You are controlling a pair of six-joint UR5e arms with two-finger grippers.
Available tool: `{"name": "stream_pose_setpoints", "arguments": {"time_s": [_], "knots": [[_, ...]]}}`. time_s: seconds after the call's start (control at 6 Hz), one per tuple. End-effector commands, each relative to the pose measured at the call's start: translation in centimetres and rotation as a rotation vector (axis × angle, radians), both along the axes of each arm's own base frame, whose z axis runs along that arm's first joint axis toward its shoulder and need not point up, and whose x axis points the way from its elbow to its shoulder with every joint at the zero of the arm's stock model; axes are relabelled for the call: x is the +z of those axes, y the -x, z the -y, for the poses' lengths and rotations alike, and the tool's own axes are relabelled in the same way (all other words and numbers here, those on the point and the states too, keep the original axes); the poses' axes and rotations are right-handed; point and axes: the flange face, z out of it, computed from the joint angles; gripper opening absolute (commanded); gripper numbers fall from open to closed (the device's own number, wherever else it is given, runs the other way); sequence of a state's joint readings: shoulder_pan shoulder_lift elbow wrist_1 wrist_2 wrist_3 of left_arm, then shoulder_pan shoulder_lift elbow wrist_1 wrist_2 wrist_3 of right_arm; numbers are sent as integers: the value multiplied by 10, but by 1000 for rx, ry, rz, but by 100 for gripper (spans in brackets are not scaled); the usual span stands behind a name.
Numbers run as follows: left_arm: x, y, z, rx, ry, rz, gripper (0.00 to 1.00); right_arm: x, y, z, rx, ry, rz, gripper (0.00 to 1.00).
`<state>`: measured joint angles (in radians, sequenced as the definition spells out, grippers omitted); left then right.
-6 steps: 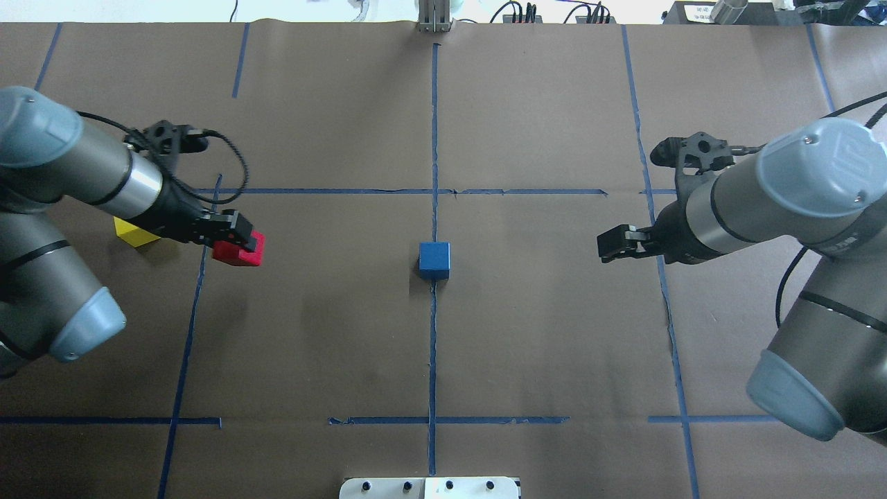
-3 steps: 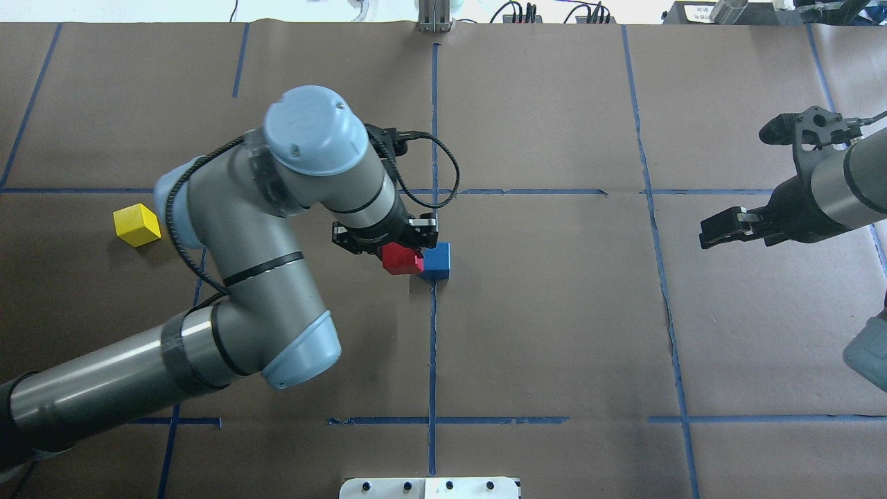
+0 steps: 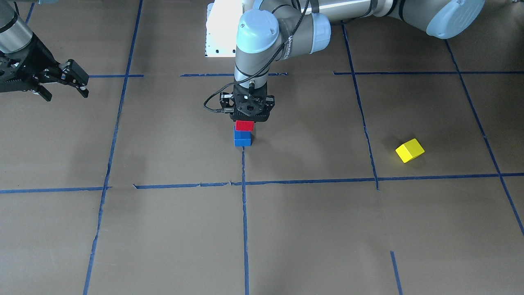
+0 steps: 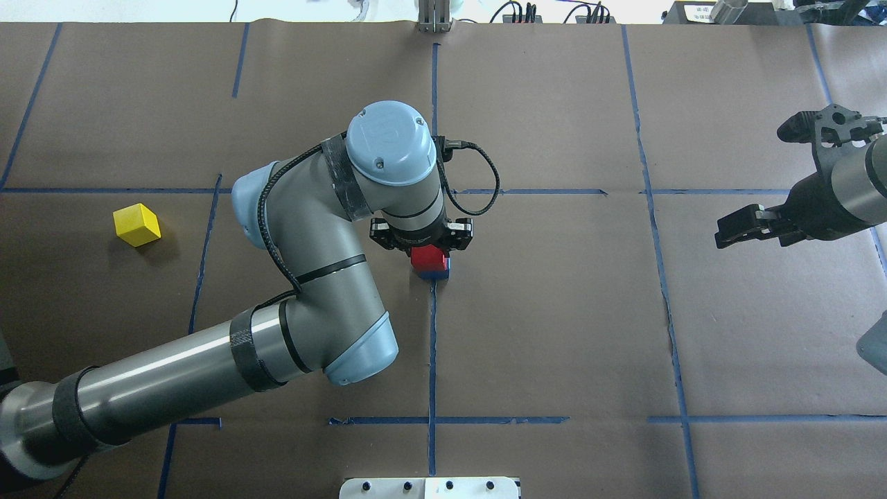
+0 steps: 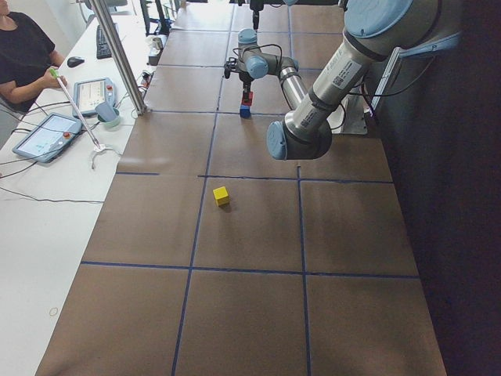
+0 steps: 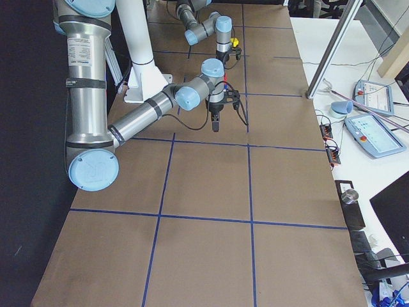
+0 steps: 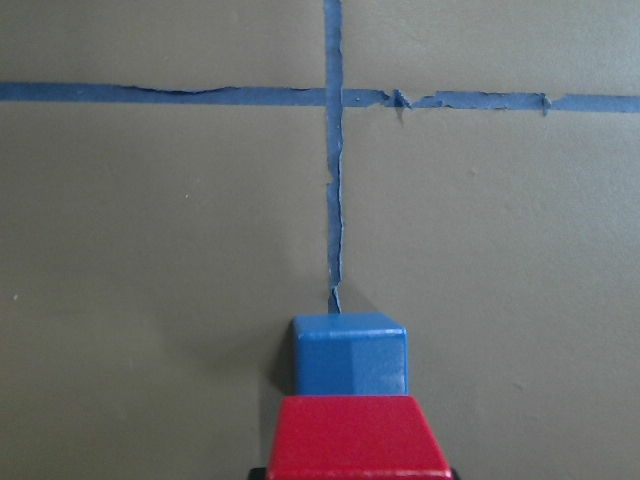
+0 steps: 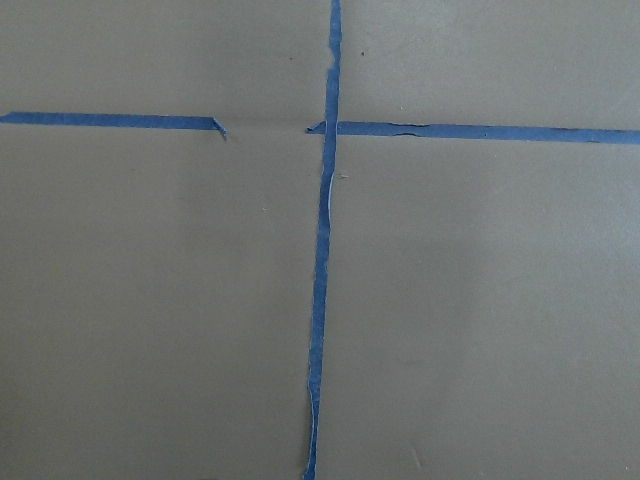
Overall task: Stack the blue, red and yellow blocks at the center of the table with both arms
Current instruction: 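Carry the red cube with the left gripper over the blue cube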
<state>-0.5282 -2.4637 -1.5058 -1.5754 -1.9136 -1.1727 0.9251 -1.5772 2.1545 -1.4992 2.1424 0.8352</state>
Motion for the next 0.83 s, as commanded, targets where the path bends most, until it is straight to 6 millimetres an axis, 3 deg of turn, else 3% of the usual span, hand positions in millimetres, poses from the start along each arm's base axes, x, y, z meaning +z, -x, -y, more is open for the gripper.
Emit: {"name": "stream_pose_setpoints", "arguments": {"time_s": [0.0,0.67], "knots": [[2,-14,4,-2,-16,25,0,-1,0,0,-2,-1,2,100],[1,-19,0,-6,-22,31,14,1,1,0,-1,4,1,100]]}}
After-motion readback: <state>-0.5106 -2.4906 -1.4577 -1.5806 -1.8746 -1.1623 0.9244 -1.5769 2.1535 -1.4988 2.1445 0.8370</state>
